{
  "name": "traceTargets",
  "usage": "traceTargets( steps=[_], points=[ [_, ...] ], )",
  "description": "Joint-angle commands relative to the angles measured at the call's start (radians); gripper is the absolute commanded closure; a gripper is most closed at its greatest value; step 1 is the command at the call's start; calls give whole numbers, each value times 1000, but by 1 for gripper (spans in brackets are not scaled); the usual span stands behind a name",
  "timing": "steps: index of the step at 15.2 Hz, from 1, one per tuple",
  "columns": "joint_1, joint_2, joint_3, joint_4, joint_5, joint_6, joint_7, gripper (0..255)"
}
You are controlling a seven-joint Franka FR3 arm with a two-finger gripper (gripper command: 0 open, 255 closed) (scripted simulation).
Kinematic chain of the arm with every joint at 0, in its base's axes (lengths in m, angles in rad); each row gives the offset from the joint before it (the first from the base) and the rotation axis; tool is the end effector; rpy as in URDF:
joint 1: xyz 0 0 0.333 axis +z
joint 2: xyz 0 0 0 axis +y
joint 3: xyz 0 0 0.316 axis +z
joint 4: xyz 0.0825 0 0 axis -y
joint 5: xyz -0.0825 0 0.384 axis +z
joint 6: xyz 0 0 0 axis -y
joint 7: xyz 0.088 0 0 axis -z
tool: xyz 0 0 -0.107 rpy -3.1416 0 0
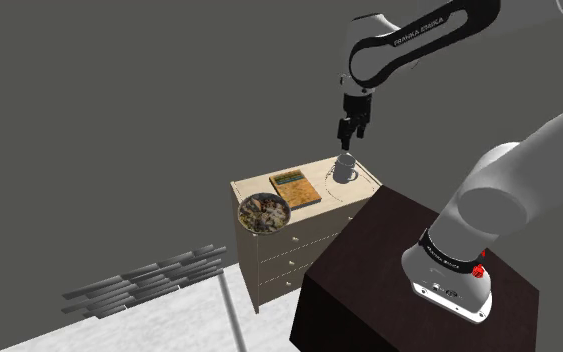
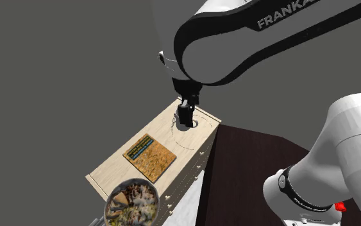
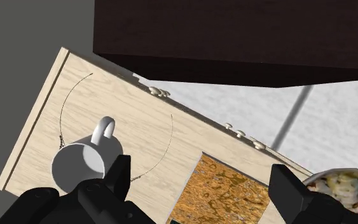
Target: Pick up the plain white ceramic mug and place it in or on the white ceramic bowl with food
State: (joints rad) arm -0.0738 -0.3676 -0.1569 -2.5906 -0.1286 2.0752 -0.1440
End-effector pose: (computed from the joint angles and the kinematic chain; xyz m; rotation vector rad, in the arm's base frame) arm 0.3791 -0.0938 0.3695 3.1084 -0.0022 -0.2437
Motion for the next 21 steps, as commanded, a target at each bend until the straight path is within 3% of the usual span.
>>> traceTargets(
  steps=[1,8,16,21],
  points=[
    [-10,73,-23,11,-7,64,-25,0],
    [-40,349,-86,82,13,267,-119,0],
    [-104,680,-97,242,106,429,-253,0],
    [-115,732,-88,240,121,482,-264,0]
  ],
)
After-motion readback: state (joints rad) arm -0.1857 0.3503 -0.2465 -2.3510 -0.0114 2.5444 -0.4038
